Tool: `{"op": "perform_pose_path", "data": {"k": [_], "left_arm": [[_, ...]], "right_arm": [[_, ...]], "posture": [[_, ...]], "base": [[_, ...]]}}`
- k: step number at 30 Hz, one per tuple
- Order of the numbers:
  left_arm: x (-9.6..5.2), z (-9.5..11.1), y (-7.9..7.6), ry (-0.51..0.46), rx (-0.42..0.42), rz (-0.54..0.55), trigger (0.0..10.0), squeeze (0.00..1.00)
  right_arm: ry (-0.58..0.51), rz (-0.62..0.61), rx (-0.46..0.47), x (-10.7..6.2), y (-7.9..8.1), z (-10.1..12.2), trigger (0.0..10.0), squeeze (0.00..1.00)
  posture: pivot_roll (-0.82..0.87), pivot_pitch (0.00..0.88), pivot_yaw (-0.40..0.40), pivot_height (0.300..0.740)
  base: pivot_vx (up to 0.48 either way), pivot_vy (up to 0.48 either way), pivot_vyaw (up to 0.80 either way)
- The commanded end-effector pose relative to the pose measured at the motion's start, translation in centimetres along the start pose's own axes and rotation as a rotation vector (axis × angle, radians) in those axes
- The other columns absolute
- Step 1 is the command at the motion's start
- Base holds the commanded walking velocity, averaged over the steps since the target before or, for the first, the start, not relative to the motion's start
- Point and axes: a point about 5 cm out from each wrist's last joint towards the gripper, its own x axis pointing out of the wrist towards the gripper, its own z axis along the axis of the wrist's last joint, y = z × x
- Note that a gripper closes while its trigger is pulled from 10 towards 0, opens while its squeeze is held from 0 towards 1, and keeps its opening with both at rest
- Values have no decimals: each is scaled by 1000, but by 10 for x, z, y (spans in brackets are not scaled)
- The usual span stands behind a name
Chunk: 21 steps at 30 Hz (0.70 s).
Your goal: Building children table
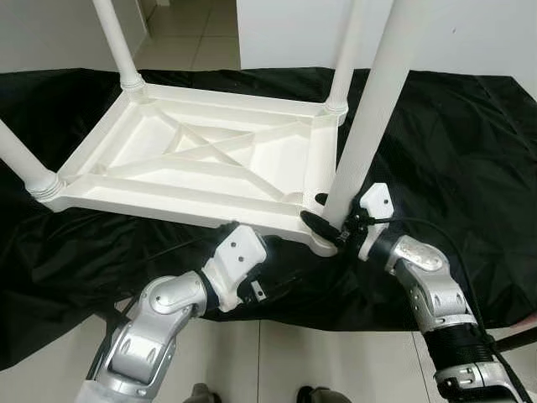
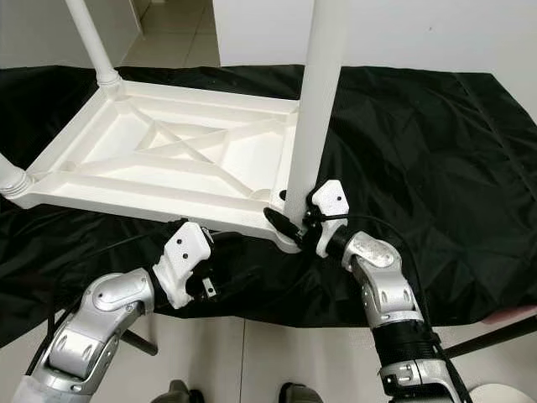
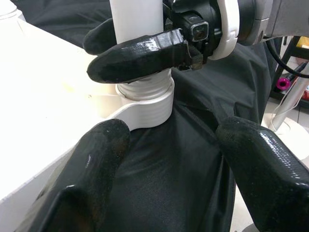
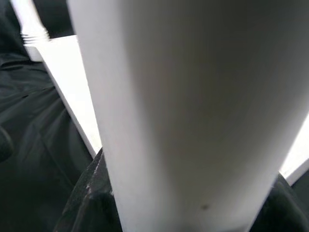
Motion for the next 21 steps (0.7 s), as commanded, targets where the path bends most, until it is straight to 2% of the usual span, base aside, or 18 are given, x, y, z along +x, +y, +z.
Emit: {"op": "perform_pose_path", "data": {"k": [1,2,3,5,8,9,11,13,15,18,21], "left_arm": [[0,-1,-1,6,-3,36,10000,0],[0,-1,-1,6,-3,38,10000,0],[0,-1,-1,6,-3,38,10000,0],[0,-1,-1,4,-7,41,10000,0],[0,-1,-2,4,-7,42,10000,0],[0,-1,-2,4,-7,45,10000,0],[-1,-2,-2,4,-7,46,10000,0],[-1,-2,-2,4,-9,51,10000,0],[-1,-2,-2,4,-9,51,10000,0],[-1,-2,-2,4,-10,54,10000,0],[-1,-2,-3,5,-10,55,10000,0]], "right_arm": [[35,-39,46,-4,2,-10,10000,0],[49,-115,43,-4,-1,-11,10000,0],[49,-115,43,-4,-1,-11,10000,0],[48,-254,48,-4,-2,-11,10000,0],[49,-312,60,-4,1,-11,10000,0],[48,-443,99,-3,12,-10,10000,0],[46,-491,106,-4,15,-9,10000,0],[65,-653,103,-1,29,-12,10000,0],[65,-653,103,-1,29,-12,10000,0],[58,-739,138,3,36,-12,10000,0],[55,-757,149,5,38,-12,10000,0]], "posture": [[-55,107,39,740],[-52,104,33,740],[-52,104,33,740],[-53,101,31,740],[-53,99,27,740],[-53,99,21,740],[-52,99,20,740],[-50,99,15,740],[-50,99,15,740],[-44,99,14,740],[-44,99,14,740]], "base": [[0,0,0],[0,0,0],[0,0,0],[0,0,0],[0,0,0],[0,0,0],[0,0,0],[0,0,0],[0,0,0],[0,0,0],[0,0,0]]}}
